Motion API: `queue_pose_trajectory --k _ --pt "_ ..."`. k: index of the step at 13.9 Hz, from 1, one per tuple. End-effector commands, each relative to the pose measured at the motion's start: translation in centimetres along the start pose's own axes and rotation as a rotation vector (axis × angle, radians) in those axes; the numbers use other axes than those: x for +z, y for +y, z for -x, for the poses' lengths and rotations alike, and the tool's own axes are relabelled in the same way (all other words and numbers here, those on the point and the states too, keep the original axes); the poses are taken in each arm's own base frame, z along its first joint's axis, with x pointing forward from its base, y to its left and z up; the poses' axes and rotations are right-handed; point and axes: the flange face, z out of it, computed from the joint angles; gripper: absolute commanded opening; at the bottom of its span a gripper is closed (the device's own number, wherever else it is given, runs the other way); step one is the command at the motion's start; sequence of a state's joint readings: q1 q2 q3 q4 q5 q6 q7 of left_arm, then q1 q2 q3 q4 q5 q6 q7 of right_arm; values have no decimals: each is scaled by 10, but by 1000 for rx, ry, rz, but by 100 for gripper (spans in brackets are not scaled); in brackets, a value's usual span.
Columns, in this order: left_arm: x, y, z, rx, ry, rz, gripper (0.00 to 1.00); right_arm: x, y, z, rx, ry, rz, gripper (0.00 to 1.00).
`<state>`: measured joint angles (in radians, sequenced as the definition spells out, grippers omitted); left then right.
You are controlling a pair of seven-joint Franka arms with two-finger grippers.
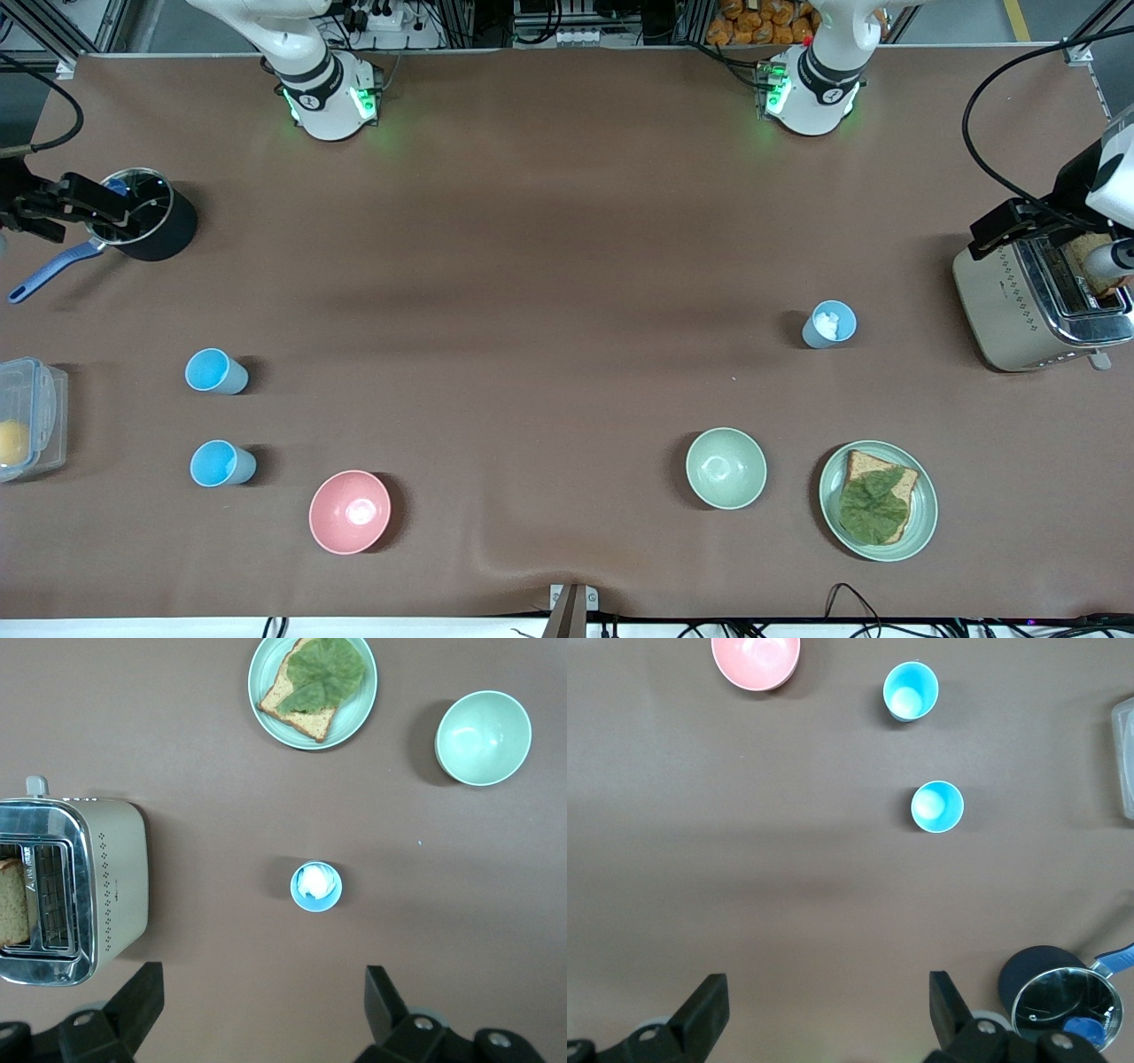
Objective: Stack blue cups with both arms
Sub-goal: 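Grasp the toaster cup with the left gripper while the right gripper reaches a cup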
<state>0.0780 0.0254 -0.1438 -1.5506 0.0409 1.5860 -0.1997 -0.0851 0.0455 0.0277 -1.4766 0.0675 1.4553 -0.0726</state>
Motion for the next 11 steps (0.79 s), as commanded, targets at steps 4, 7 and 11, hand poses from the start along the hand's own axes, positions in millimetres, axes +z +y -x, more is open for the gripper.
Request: queue_pose_trajectory --k 4,7,11 --pt "-15 -4 4 10 3 19 100 -6 -1 7 -16 6 24 100" --pt "17 2 -2 35 -52 17 100 -4 -4 5 -15 -7 37 100" --pt "121 -4 -3 83 -73 15 100 6 -15 -1 -49 -32 123 100"
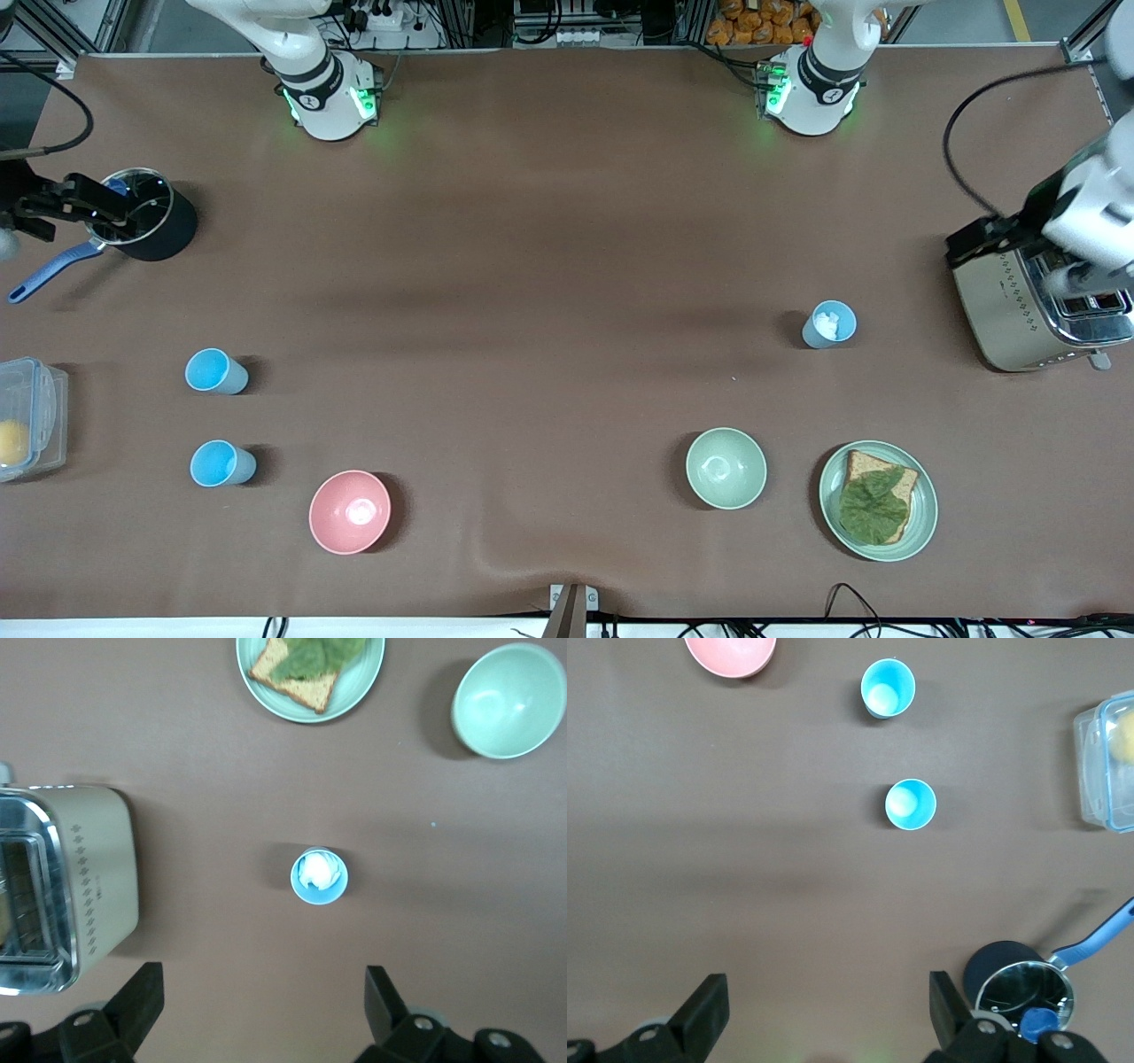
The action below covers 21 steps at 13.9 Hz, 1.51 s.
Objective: Stack blue cups with both arms
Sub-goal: 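Grasp the toaster cup with the left gripper while the right gripper reaches a cup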
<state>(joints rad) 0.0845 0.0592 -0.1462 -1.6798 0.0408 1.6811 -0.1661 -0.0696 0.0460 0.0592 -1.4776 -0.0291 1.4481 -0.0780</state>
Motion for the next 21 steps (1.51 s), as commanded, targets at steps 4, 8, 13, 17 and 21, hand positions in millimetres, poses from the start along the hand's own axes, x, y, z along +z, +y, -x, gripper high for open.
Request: queue_pose_trajectory --k 4,8,13,17,21 --pt "170 -18 12 39 84 36 100 33 17 -12 9 -96 107 100" --pt "253 -15 26 44 78 49 100 123 58 -47 47 -260 87 100" --pt "295 -5 26 55 53 62 66 261 77 -100 66 -336 25 100" --pt "318 5 26 70 45 73 24 299 71 -116 52 -307 -20 100" --pt "313 33 27 87 52 89 0 323 108 -124 89 -231 -19 100"
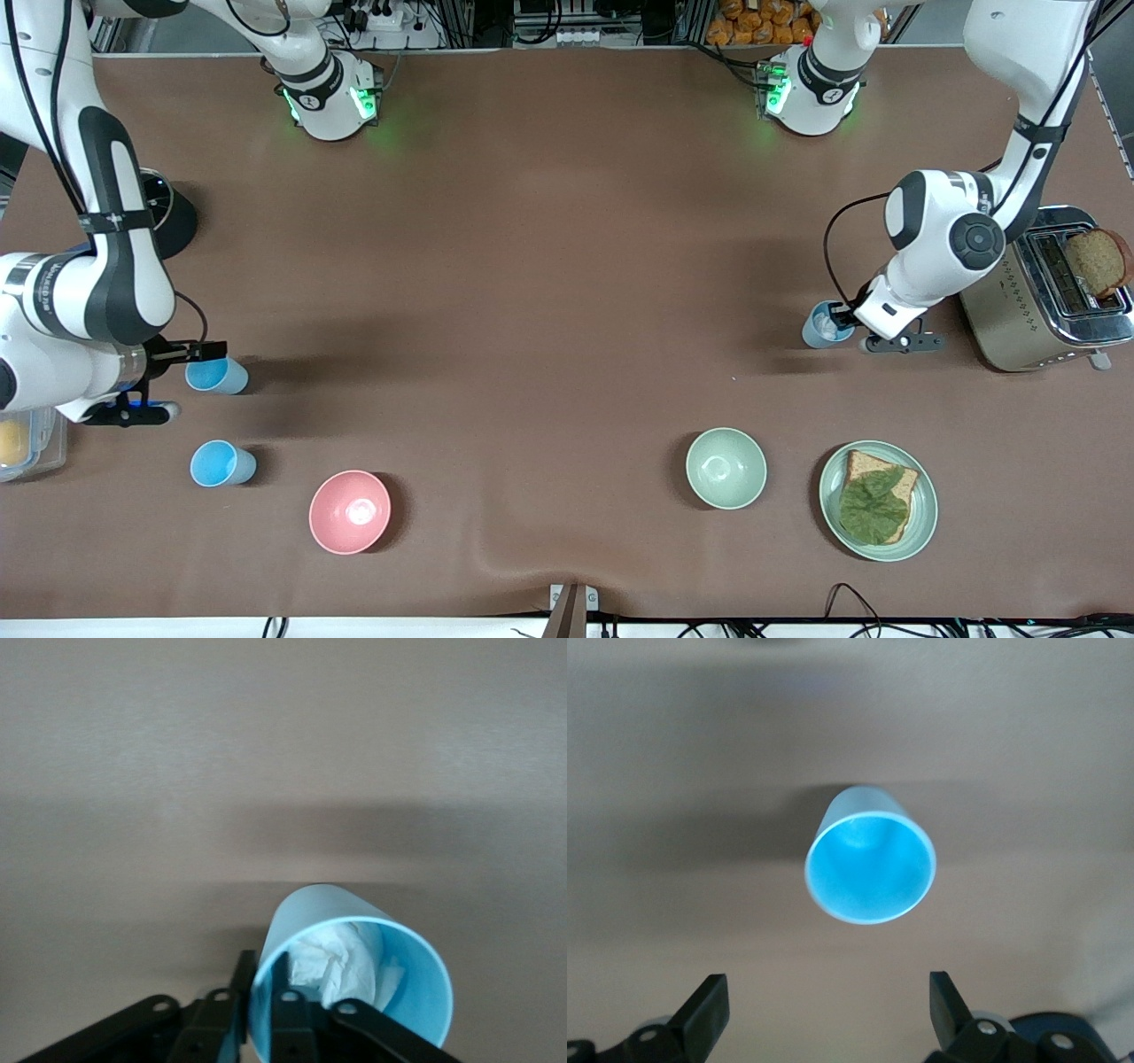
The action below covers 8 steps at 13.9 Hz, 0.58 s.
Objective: Stack blue cups with both arms
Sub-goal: 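Carry the cup to center with the left gripper while the right gripper grasps one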
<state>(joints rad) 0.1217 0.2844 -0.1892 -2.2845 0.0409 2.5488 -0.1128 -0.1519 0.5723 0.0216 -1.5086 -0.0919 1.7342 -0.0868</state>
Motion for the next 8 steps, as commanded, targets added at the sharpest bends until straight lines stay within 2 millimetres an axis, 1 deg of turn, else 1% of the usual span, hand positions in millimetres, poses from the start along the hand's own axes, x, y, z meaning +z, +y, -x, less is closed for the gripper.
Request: queue_pose_trajectory --k 1,2,3,4,5,6,7,8 --pt "-8 27 -3 11 20 27 0 12 32 -14 -5 58 -28 100" --pt "-10 43 -1 16 22 35 0 24 44 -15 -20 47 -42 100" --pt "-15 66 -2 -4 30 49 0 37 49 -19 -23 37 -49 100" --pt "-24 94 -2 -37 41 67 0 49 49 -23 -25 29 -50 100" --pt "-29 119 0 -64 45 82 0 65 51 -26 -35 7 -56 100" --pt "-31 145 8 -80 42 90 0 77 53 -27 -51 -10 -62 100" --pt "-33 177 15 -101 44 97 0 87 53 -28 -54 -23 -69 100" --pt "-30 209 26 -125 32 103 0 88 51 -30 -57 -17 -67 100"
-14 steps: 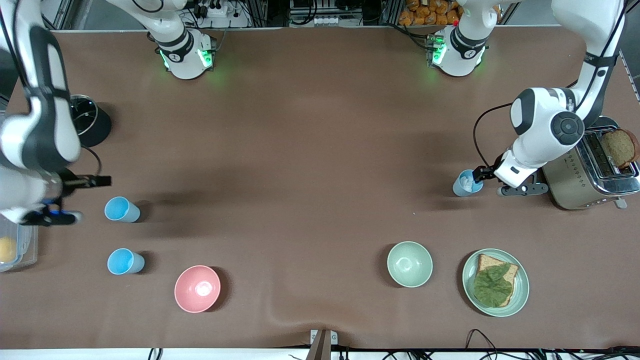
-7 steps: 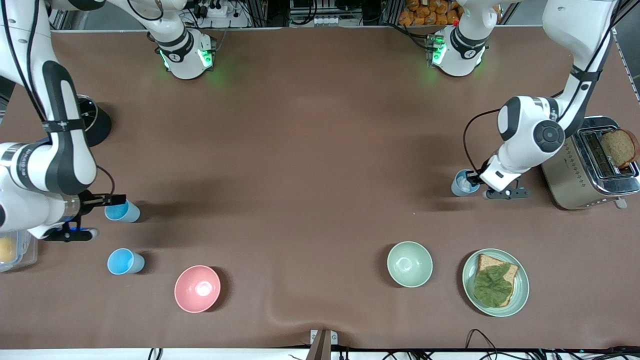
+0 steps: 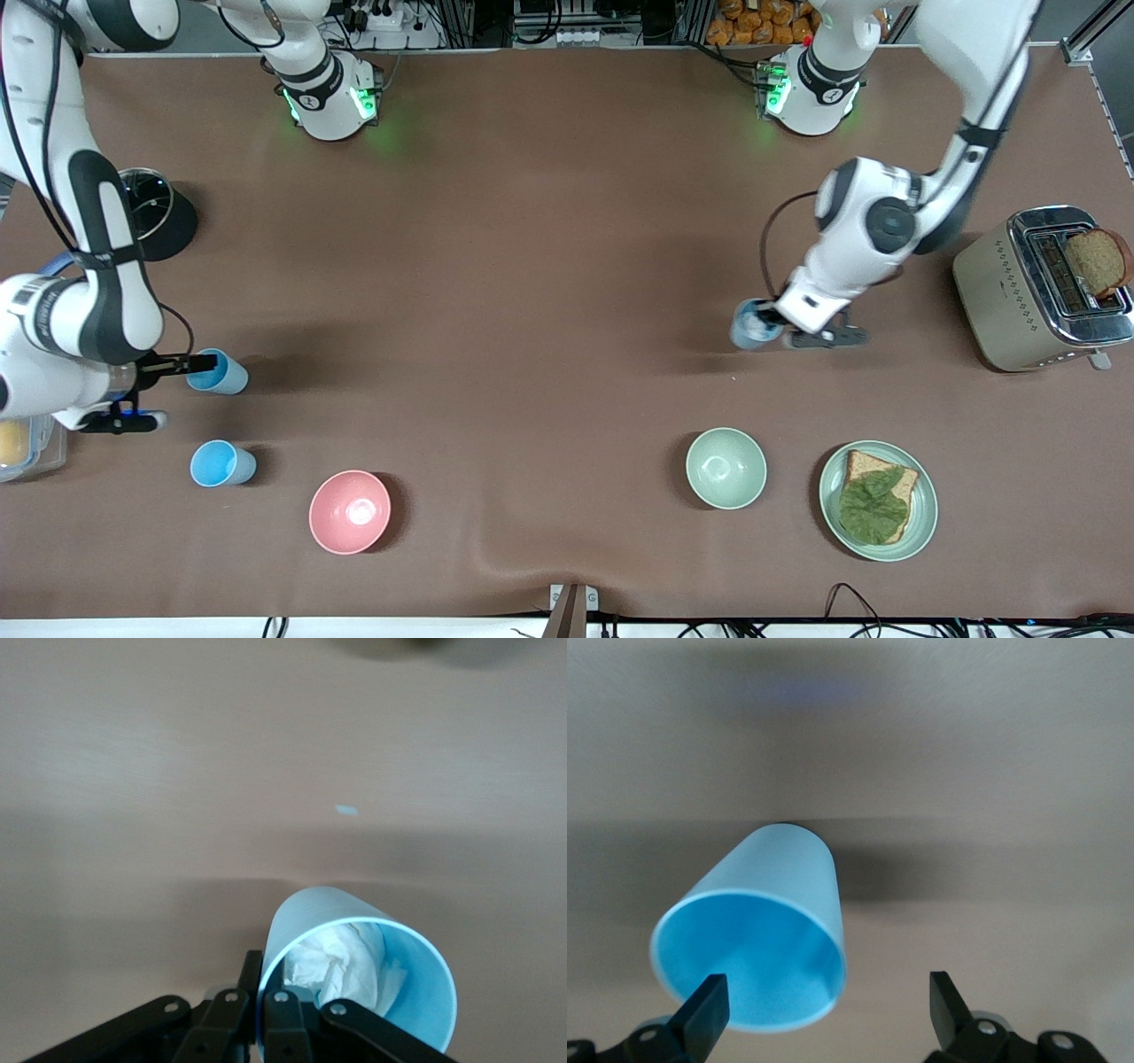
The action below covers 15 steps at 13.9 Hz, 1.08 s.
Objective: Stack blue cups with both arms
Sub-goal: 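Carry the cup to center with the left gripper while the right gripper grasps one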
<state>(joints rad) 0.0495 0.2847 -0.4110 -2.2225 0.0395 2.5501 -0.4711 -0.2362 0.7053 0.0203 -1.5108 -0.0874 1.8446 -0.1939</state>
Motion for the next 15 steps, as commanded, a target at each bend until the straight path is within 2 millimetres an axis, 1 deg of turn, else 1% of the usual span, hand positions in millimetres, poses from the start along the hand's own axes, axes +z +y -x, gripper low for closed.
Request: queue_pose_trajectory --k 1,2,3,4,5,6,10,11,12,13,14,15 --pt "4 75 23 -84 -17 24 0 6 0 -6 -21 12 -23 100" --pt "5 98 26 -117 -29 30 0 6 1 -8 -21 25 -21 91" --pt "9 130 35 -134 -43 34 0 6 -1 -8 -25 22 -20 24" --pt "15 167 49 -158 -56 40 0 5 -2 -7 -27 21 -20 0" --pt "23 196 57 -201 -62 44 0 5 -1 -7 -27 22 -20 0" --pt "31 220 61 -229 -54 46 0 5 -1 -7 -27 23 -21 0" --pt "63 294 83 -282 -24 52 0 -3 -4 -5 -53 21 -19 0" --pt "71 308 89 -283 -19 55 0 -10 -11 -1 -84 -5 -23 0" --pt "77 318 95 -281 -5 48 0 -20 -18 4 -95 -18 -29 0" --pt "81 326 102 -288 13 38 0 -42 -29 11 -107 -9 -22 0" --pt "83 327 102 -304 27 29 72 -59 -38 19 -114 -12 -16 0" --pt "84 326 103 -316 31 25 100 -74 -51 28 -128 -33 -16 0"
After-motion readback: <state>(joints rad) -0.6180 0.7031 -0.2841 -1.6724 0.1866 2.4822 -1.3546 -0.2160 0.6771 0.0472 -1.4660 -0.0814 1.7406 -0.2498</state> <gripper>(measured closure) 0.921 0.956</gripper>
